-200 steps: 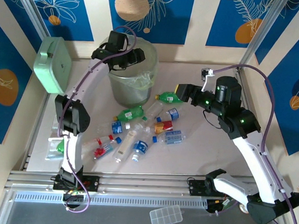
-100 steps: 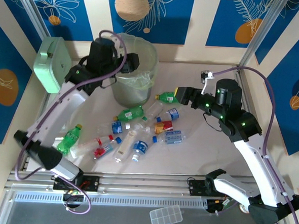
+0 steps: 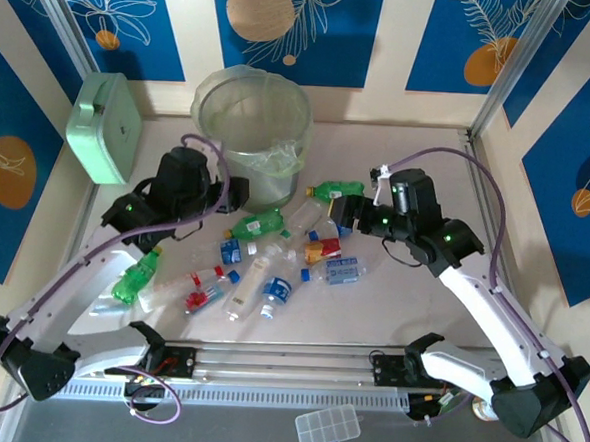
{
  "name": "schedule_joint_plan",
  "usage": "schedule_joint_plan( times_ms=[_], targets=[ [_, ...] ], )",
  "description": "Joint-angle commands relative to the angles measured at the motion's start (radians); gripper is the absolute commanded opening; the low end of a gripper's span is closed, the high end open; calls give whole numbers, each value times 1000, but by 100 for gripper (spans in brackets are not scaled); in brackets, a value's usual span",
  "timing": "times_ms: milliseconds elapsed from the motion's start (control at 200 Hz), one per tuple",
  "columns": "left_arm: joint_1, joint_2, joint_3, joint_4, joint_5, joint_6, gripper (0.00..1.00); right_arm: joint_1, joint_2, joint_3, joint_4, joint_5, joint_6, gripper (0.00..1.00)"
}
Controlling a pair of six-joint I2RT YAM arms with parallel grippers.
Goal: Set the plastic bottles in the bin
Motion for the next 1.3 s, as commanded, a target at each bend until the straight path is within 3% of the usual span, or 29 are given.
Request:
schedule_joint_plan(
  times_ms=[0, 225, 365, 545, 880, 1025, 1185, 1295],
  targets=[
    [-6, -51, -76, 38, -14, -5, 68, -32, 5, -77, -28, 22, 184, 71],
    [-5, -69, -135, 50, 3, -40, 69, -158, 18, -280, -22, -104, 570, 71],
    [-6, -76, -147, 52, -5, -31, 69, -167, 19, -326, -43, -82, 692, 71],
    [-4, -94, -148, 52, -40, -2, 69, -168, 56, -327, -100, -8, 767, 77],
    [-4, -117, -154, 50, -74, 43, 70, -167, 229, -297, -106, -57, 838, 85],
    [-4, -126, -166, 49, -81, 44, 70, -151, 277, -278, -75, -46, 867, 100],
    [-4, -144, -168, 41, -89, 48, 70, -147, 329, -274, -21, -56, 877, 100],
    [-3, -152, -171, 38, -91, 47, 70, -141, 360, -267, -2, -47, 890, 93]
  ],
)
